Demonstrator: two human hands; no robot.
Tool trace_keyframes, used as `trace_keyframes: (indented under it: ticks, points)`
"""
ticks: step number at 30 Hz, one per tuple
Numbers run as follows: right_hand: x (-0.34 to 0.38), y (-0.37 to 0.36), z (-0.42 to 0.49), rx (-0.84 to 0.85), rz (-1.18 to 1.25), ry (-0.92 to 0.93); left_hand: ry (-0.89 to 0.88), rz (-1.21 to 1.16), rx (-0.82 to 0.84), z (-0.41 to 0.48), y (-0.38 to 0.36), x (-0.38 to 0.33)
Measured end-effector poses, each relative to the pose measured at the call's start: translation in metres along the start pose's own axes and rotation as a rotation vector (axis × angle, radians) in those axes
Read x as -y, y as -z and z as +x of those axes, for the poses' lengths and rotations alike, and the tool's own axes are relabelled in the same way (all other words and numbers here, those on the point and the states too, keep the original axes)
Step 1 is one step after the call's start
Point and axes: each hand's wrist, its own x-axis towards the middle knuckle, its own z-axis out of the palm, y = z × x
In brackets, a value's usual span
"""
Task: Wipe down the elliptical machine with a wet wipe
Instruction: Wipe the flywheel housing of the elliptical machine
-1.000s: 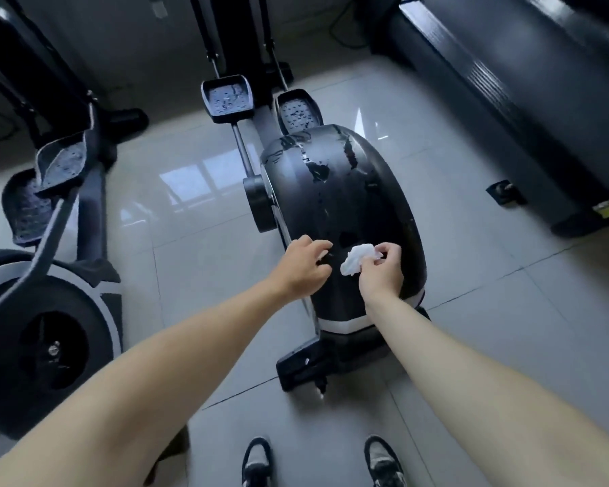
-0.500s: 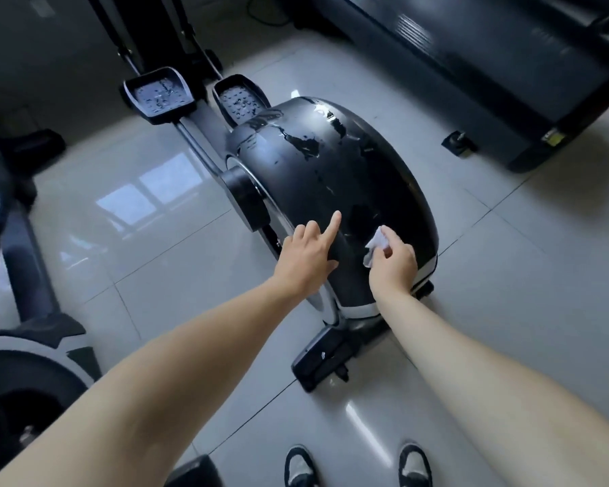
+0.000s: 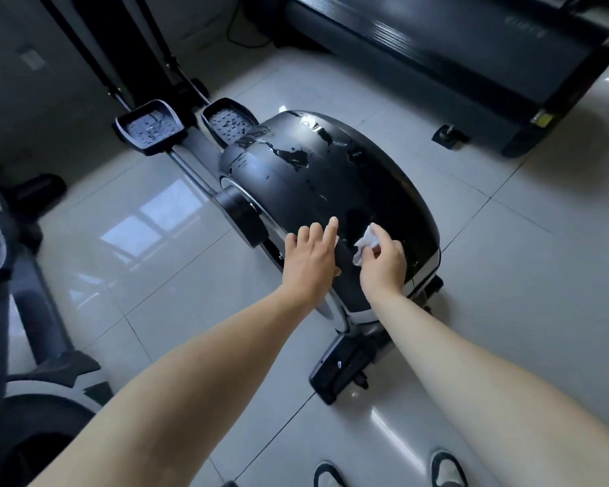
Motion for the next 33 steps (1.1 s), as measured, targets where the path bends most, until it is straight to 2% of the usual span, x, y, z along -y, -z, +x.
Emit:
trace_keyframes:
  ticks: [3, 5, 9, 12, 15, 20, 22, 30, 33]
  points:
    - [-0.016, 0.009, -0.003, -0.079, 0.093, -0.166, -0.004, -0.031, 0.010, 0.007, 0.003, -0.005]
    - [-0.014, 0.008, -0.006, -0.096, 0.102, -0.192, 0.016, -0.069, 0.025, 0.011, 0.002, -0.007]
    - [0.011, -0.003, -0.003, -0.069, 0.097, -0.064, 0.030, -0.018, 0.026, 0.012, -0.002, -0.007]
    - [0.024, -0.010, 0.004, 0.025, 0.029, 0.067, 0.030, -0.037, 0.019, 0.012, -0.004, -0.006]
    - [0.016, -0.005, 0.007, 0.055, -0.015, 0.098, 0.041, -0.054, 0.016, 0.012, -0.006, -0.007]
    - [-0.017, 0.017, 0.003, -0.065, 0.138, -0.144, 0.043, -0.006, 0.027, 0.013, -0.006, -0.009]
    - [-0.017, 0.019, 0.002, -0.080, 0.118, -0.171, 0.045, -0.008, 0.032, 0.013, -0.006, -0.009]
    - [0.022, -0.005, 0.020, 0.026, 0.037, 0.085, 0.049, -0.048, 0.021, 0.012, -0.007, -0.008]
    - [0.005, 0.001, 0.016, -0.002, 0.029, 0.076, 0.041, -0.052, 0.032, 0.012, -0.007, -0.008]
